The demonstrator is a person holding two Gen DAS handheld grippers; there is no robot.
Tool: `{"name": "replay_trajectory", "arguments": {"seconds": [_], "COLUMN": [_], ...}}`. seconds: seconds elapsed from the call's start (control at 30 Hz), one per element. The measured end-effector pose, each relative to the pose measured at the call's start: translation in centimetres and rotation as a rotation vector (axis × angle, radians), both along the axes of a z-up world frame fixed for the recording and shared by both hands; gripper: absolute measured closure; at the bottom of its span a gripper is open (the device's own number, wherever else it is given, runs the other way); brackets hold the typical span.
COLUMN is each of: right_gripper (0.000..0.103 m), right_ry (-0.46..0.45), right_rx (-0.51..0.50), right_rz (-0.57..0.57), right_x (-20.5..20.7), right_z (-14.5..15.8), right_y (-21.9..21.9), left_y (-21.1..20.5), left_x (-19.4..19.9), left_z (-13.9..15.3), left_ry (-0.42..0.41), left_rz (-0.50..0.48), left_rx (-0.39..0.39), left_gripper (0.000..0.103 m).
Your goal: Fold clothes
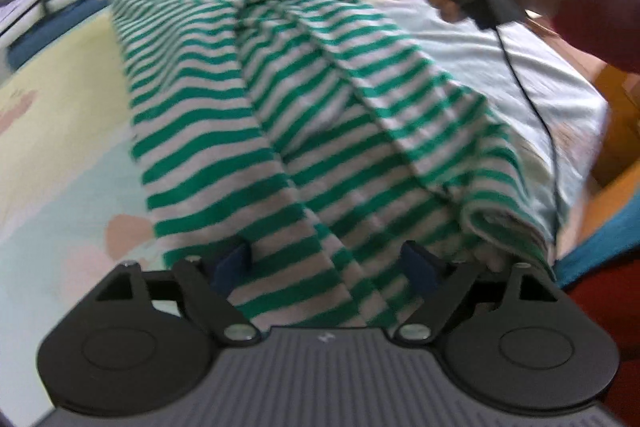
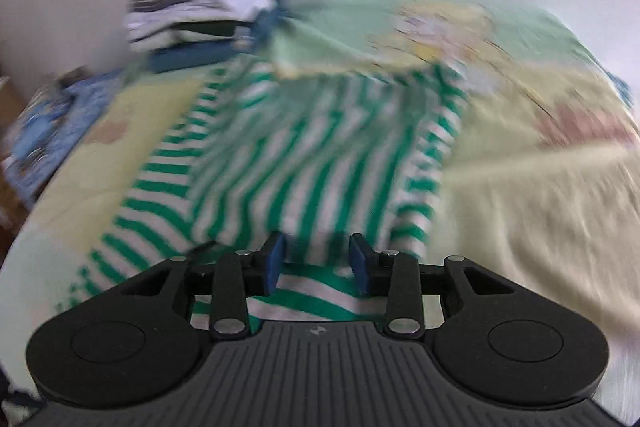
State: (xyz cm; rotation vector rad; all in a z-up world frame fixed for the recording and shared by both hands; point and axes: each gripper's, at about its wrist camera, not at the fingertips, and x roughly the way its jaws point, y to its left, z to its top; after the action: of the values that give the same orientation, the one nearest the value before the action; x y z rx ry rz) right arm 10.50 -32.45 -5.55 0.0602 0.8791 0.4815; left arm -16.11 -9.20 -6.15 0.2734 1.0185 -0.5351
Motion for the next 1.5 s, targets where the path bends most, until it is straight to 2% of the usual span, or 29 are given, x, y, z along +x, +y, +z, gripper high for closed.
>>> {"name": "replay_trajectory", "arguments": {"seconds": [0.07,0.13,0.3,0.43,0.57,0.67,0.83,0.93,0.97,1.13,1.23,1.3,1.4,1.47,1.5], "right_gripper": [0.065,0.061,0.062,0.061,0.061,0.06,0.052,0.054,0.055,0.055,0.055,0.057,0.059,0.065,0.082], "right_ry": [-0.006,-0.004,0.075,0.154,0.232,0.257,0.305,0.353,0.342,0.225,0.206,0.21,0.21,0.229,0.227], "right_rx": [-0.033,-0.067,-0.013,-0.024,-0.145,-0.237,-0.422,-0.482,-0.467,-0.277,-0.183,-0.181,-0.249,-0.242,-0.226], "right_rz": [-0.052,-0.054,0.059,0.161,0.204,0.2,0.184,0.191,0.184,0.139,0.199,0.263,0.324,0.328,0.327], "right_x": [-1.2,-3.4,-11.3,-16.4,-19.8,-22.1,-24.7,-25.1,-25.0,-23.7,-23.0,-22.6,-22.4,-22.1,-21.9], "right_z": [0.7,1.7,4.1,4.2,2.8,2.8,2.6,2.0,2.3,4.5,3.5,2.8,1.4,0.8,0.8], "right_y": [-0.4,-0.7,-1.4,0.6,2.4,2.3,1.4,0.5,0.3,-0.1,1.2,2.5,3.6,3.5,3.3], "left_y": [0.2,1.2,5.1,6.1,5.8,5.4,4.8,4.5,4.5,6.2,7.5,8.2,8.3,8.0,7.8], "left_x": [-0.5,-0.5,0.8,1.5,1.4,1.0,-0.3,-1.0,-1.1,-1.2,-1.7,-2.3,-3.3,-3.8,-4.1], "left_z": [0.1,0.7,2.0,1.4,0.8,0.5,0.0,0.1,0.2,1.7,2.1,2.0,1.5,1.5,1.5], "left_ry": [-0.012,-0.038,-0.056,-0.04,-0.022,0.003,0.038,0.032,0.03,0.004,0.031,0.063,0.087,0.09,0.09], "left_rz": [-0.07,-0.105,-0.143,-0.198,-0.279,-0.322,-0.347,-0.332,-0.319,-0.188,-0.095,-0.042,0.028,0.06,0.072], "left_rx": [0.017,0.023,-0.025,-0.028,-0.024,-0.04,-0.07,-0.069,-0.067,-0.043,-0.016,-0.006,0.01,0.009,0.006], "left_gripper": [0.026,0.026,0.024,0.024,0.024,0.024,0.023,0.021,0.021,0.021,0.021,0.02,0.019,0.019,0.019]}}
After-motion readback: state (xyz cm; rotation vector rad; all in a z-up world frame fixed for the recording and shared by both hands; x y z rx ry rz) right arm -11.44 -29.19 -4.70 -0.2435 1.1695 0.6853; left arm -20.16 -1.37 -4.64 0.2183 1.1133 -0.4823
